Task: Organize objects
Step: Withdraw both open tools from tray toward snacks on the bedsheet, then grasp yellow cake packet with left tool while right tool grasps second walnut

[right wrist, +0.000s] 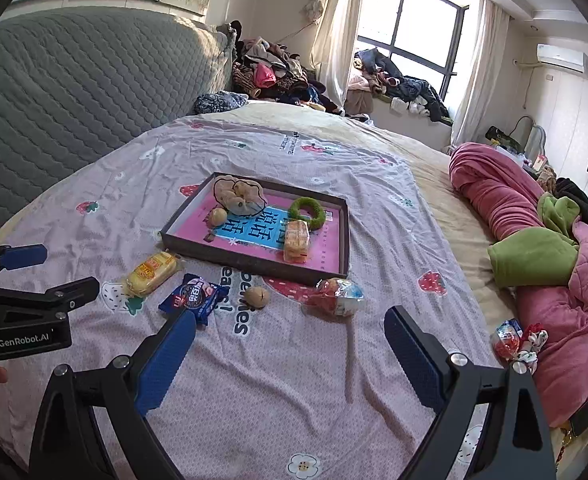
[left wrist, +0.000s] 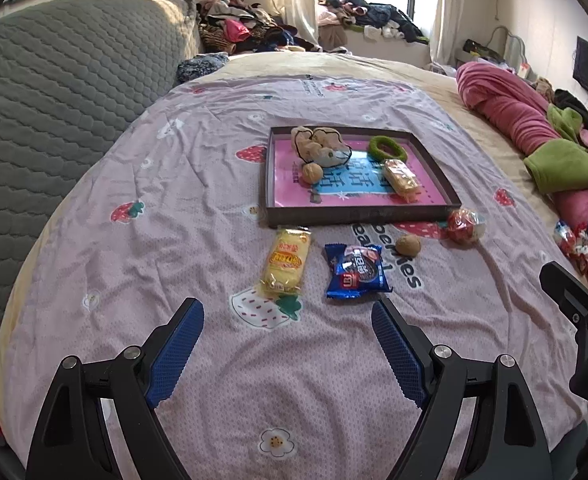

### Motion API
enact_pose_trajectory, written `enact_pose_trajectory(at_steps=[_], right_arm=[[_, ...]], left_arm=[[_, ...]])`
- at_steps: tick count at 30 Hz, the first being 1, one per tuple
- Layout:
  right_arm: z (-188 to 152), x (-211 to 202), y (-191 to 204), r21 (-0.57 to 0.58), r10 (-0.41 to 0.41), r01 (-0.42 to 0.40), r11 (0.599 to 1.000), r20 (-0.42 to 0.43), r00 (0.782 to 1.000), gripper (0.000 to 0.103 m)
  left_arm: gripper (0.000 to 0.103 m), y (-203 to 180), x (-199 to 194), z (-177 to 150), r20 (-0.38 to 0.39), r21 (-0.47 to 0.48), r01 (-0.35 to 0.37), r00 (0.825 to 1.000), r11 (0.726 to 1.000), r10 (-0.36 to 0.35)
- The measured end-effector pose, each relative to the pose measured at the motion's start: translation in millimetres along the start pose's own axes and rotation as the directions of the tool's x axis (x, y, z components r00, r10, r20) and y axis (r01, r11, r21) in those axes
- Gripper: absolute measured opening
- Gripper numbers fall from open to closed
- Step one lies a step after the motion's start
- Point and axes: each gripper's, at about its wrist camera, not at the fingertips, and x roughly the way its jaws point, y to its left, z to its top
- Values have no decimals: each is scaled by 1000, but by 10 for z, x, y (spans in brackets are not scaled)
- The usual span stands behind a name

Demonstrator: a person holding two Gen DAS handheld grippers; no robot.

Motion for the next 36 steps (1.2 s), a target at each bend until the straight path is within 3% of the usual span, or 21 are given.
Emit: enact_pose_trajectory(at_steps=[21,36], right_arm=[[-169,219,74,-24,-8,6,1000,-51,999,96],[-289,679,50,-13,-4,2,1000,-120,993,96]], left_arm=[[87,32,287,-191,-68,4,13,998,1000,-12],[87,89,759,-194,-122,-17,20,992,1000,-22]])
